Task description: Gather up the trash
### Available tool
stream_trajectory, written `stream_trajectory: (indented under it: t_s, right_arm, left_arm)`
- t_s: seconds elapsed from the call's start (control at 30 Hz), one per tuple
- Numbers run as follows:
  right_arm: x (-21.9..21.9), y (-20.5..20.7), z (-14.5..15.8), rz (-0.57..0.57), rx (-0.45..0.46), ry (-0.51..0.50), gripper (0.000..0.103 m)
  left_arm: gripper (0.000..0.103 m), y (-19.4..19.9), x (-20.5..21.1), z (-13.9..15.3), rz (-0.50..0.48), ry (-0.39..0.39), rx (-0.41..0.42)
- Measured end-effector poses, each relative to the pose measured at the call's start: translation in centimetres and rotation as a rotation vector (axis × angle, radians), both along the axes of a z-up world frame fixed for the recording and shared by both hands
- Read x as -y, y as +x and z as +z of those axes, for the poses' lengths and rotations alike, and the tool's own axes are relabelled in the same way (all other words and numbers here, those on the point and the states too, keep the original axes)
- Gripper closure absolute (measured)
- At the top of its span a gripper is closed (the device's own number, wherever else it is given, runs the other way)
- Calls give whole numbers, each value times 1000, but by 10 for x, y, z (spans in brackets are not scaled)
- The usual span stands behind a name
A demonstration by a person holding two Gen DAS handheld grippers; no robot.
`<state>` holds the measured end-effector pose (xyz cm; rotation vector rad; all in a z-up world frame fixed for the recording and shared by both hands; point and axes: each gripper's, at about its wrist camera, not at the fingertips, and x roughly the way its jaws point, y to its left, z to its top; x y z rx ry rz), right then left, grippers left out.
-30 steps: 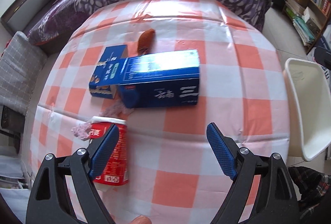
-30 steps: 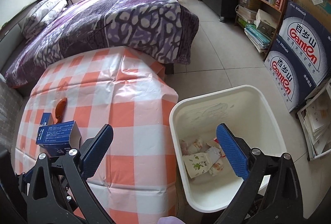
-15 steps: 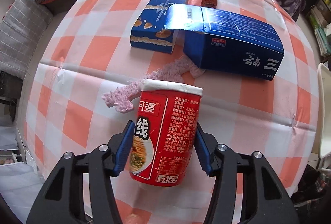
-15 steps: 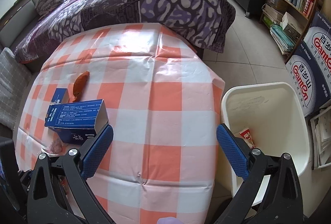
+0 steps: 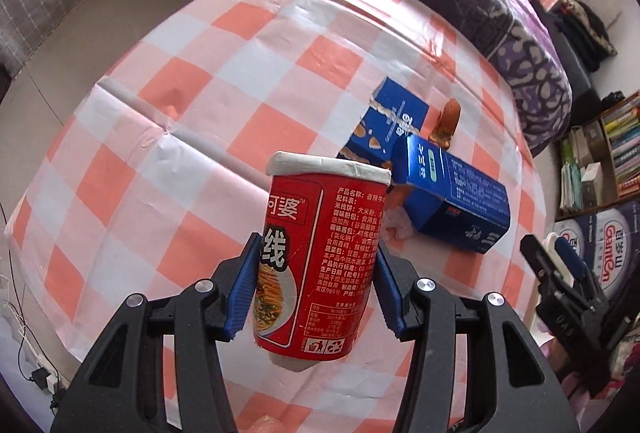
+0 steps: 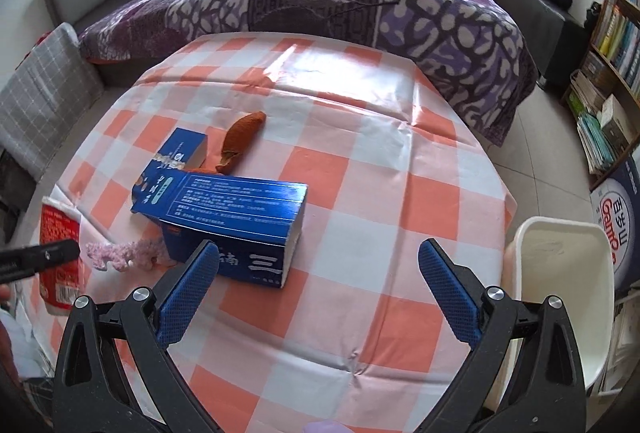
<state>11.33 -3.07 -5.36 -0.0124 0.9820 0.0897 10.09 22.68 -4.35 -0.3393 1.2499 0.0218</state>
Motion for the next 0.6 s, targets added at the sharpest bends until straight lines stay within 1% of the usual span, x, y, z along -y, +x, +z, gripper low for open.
stream_trajectory:
  t_s: [0.07, 0.17, 0.33, 0.4, 0.43, 0.5, 0.53, 0.57, 0.6]
  right_arm:
    - [-17, 1, -1, 85, 25, -38, 7]
    - [-39, 0, -5, 199, 29, -80, 7]
    - [-74, -3, -7, 351, 84, -191, 7]
    - [-84, -2, -10, 412, 80, -242, 7]
    - [-88, -3, -11, 437, 74, -249, 7]
    - [-94, -6, -11, 483, 59, -221, 7]
    - [-97, -8, -10, 502, 39, -174, 7]
    - [-98, -7, -9, 504, 2, -105, 7]
    - [-97, -5, -10, 483, -54, -14, 7]
  left_arm:
    - [51, -1, -9, 5, 20, -11, 17]
    - [51, 3, -17, 13, 38, -3, 40]
    - [50, 5, -29, 19, 57, -30, 55]
    - [50, 6, -33, 20, 68, -34, 56]
    - [50, 6, -35, 21, 72, -33, 59]
    - [50, 5, -40, 24, 84, -30, 72]
    - [50, 4, -44, 27, 93, -34, 80]
    - [50, 3, -49, 30, 105, -42, 89]
    - [50, 3, -54, 34, 118, -53, 101]
